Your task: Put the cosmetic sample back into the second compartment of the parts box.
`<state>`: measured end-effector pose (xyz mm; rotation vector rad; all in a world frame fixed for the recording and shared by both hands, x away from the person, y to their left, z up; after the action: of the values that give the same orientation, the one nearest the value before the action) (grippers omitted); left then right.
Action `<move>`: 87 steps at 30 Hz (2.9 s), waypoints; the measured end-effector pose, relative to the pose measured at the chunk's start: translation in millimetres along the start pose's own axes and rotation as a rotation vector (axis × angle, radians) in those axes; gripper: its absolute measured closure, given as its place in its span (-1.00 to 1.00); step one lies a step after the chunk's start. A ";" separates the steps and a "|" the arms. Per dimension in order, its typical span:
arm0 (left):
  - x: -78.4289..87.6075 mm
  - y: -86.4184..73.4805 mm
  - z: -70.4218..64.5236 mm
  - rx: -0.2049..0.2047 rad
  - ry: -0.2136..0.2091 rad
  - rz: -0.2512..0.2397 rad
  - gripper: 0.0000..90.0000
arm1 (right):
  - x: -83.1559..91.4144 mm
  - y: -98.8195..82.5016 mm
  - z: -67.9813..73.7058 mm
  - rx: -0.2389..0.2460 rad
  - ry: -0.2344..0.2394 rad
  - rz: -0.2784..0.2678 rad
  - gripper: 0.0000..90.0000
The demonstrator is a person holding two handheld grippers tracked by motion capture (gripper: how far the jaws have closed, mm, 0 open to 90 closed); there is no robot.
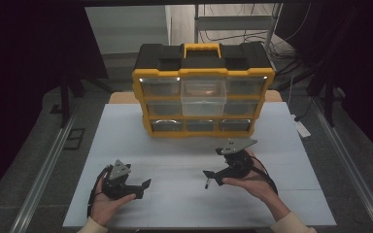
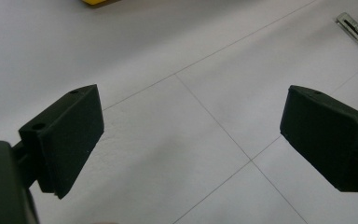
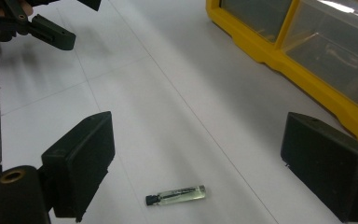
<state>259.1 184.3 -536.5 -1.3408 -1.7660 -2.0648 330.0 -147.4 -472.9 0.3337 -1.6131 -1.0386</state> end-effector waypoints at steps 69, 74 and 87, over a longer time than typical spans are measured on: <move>-0.3 -0.5 0.0 -0.013 -0.009 0.010 -0.84 | -56.0 -43.1 9.0 0.168 0.078 0.340 -0.17; -0.2 -0.7 0.1 -0.007 -0.008 0.007 -0.84 | -55.0 -42.5 9.4 0.165 0.075 0.341 -0.11; 0.7 -0.8 0.3 -0.009 -0.006 0.007 -0.84 | -43.9 -33.7 5.6 0.114 0.049 0.243 -0.11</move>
<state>258.4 185.1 -536.7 -1.3552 -1.7532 -2.0699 329.2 -133.9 -526.8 0.2303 -1.6262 -0.7512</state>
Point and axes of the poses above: each handheld gripper's, and its own axes: x roughly backward along the jaws, y roughly out of its top, z roughly to its left, the point moved 3 cm from there along -x, roughly forward along the jaws, and after that the axes turned 2 degrees about z, right-handed, at the moved point
